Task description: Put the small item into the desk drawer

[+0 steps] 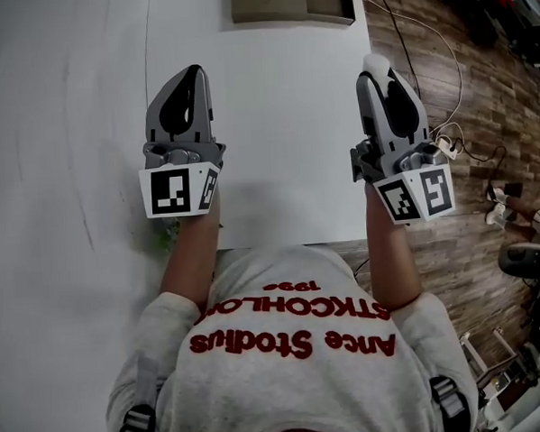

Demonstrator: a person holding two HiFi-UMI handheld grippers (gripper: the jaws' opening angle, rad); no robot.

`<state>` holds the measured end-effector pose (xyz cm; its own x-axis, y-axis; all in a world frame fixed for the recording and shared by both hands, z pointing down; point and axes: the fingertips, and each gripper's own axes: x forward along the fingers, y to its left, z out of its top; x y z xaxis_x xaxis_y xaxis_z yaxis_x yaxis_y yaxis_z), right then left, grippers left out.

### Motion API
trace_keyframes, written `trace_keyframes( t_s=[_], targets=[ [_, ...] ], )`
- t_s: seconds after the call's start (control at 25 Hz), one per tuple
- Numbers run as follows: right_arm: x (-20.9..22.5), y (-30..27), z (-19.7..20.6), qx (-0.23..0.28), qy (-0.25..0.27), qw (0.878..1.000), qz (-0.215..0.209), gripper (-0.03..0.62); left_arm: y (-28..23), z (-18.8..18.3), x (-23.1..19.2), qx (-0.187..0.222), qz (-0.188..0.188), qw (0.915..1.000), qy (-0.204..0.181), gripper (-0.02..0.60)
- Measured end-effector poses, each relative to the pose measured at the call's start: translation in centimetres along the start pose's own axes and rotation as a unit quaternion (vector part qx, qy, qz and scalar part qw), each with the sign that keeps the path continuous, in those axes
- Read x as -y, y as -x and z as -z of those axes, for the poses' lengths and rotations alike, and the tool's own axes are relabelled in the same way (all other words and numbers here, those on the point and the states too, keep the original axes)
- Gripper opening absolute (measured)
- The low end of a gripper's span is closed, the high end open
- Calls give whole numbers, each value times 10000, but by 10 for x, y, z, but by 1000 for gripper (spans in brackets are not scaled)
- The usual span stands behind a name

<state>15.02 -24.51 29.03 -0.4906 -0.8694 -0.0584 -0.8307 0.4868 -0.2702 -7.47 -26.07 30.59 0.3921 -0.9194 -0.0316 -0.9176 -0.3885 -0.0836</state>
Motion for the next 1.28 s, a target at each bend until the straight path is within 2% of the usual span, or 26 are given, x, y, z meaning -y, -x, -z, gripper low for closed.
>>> trace_keyframes(
  t_s=[0.2, 0.36, 0.64, 0.8, 0.96, 1.28],
  targets=[
    [10, -13, -1, -9, 57, 10000, 18, 135, -13, 0, 2, 90, 20, 9999, -119, 7],
    [33, -44, 11, -56, -3, 10000, 26, 135, -48, 22, -4, -14, 49, 9996, -270, 6],
    [65, -94, 33, -213, 88, 9997, 93, 135, -89, 54, -14, -55, 93, 9999, -62, 6],
    [91, -115, 56, -346, 138, 9990, 262, 135, -103, 78, -21, -108, 16, 9999, -13, 6],
    [131, -144, 84, -461, 90, 9975, 535, 135, -120, 95, -25, -103, -30, 9996, -255, 6],
    [184, -180, 151, -900, 162, 9910, 982, 137, -133, 127, -25, -239, -12, 9995, -200, 6]
  ],
)
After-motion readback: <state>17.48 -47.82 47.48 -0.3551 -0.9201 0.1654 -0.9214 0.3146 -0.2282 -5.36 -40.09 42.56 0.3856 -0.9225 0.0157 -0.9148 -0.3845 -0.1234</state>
